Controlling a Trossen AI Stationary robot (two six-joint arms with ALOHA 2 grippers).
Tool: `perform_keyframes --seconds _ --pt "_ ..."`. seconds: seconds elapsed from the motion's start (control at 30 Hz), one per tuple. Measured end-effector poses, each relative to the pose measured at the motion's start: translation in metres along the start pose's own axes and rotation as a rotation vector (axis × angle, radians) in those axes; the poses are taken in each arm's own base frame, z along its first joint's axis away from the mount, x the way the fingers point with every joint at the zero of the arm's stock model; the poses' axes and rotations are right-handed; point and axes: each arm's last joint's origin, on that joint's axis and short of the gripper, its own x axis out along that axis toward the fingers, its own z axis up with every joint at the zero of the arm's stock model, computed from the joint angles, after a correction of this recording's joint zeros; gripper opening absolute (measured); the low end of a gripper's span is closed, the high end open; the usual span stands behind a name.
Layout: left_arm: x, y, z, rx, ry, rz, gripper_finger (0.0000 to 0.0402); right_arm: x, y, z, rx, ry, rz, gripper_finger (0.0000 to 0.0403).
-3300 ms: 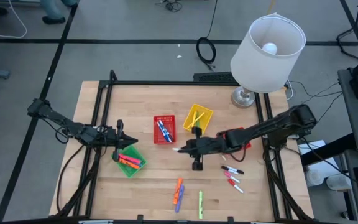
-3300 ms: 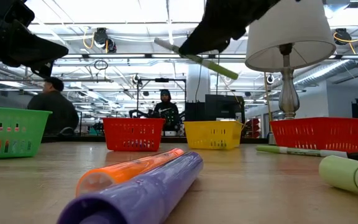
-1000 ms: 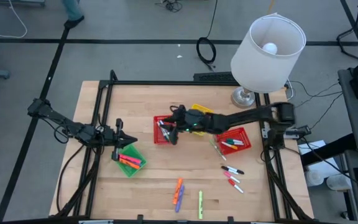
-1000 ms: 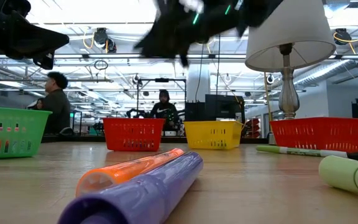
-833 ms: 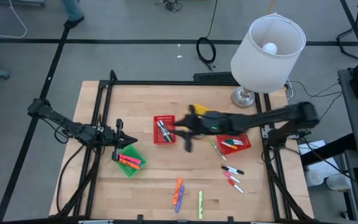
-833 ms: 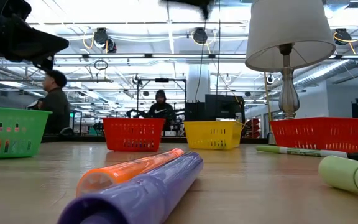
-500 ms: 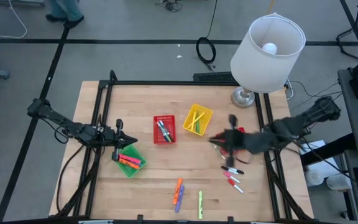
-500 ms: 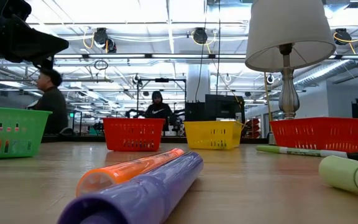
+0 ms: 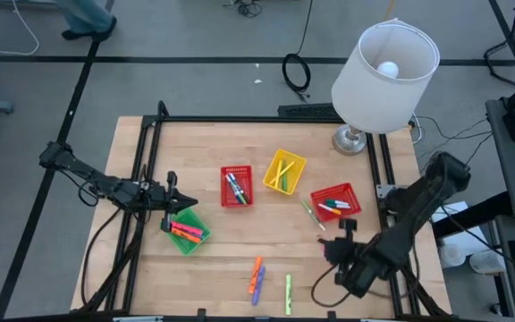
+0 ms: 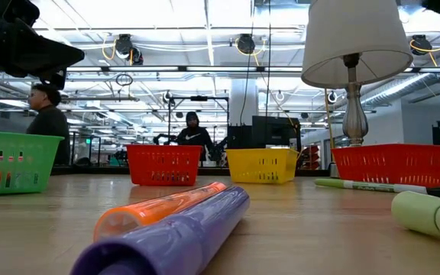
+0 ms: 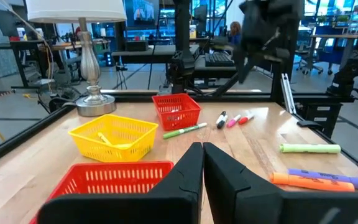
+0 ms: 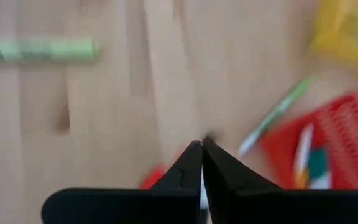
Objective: Pick & Place Markers
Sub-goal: Put the small red highlighter pen into the right red bin
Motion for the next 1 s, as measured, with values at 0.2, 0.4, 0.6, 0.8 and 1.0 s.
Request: perform_keyframes --seconds 0.2,0.4,0.6,0.8,1.0 --pt "0.0 0.0 0.0 0.001 0.001 0.0 0.0021 0.025 0.017 -0.023 0.098 0.198 0.006 0.0001" --pt "0.0 0.0 0.0 0.012 -0.002 0.007 0.0021 0.042 0.007 -0.043 0.134 0.247 -0.071 0.002" --pt "0.0 0.0 0.001 0.008 -0.011 0.011 0.0021 0.061 -0.003 -0.058 0.115 0.37 -0.061 0.0075" --pt "0.0 0.0 0.001 0.009 -0.01 0.011 0.0021 0.08 -0.014 -0.071 0.117 0.425 -0.058 0.0116" --pt "0.0 0.001 0.001 0.008 -0.01 0.026 0.0021 0.092 -0.022 -0.079 0.114 0.428 -0.061 0.0125"
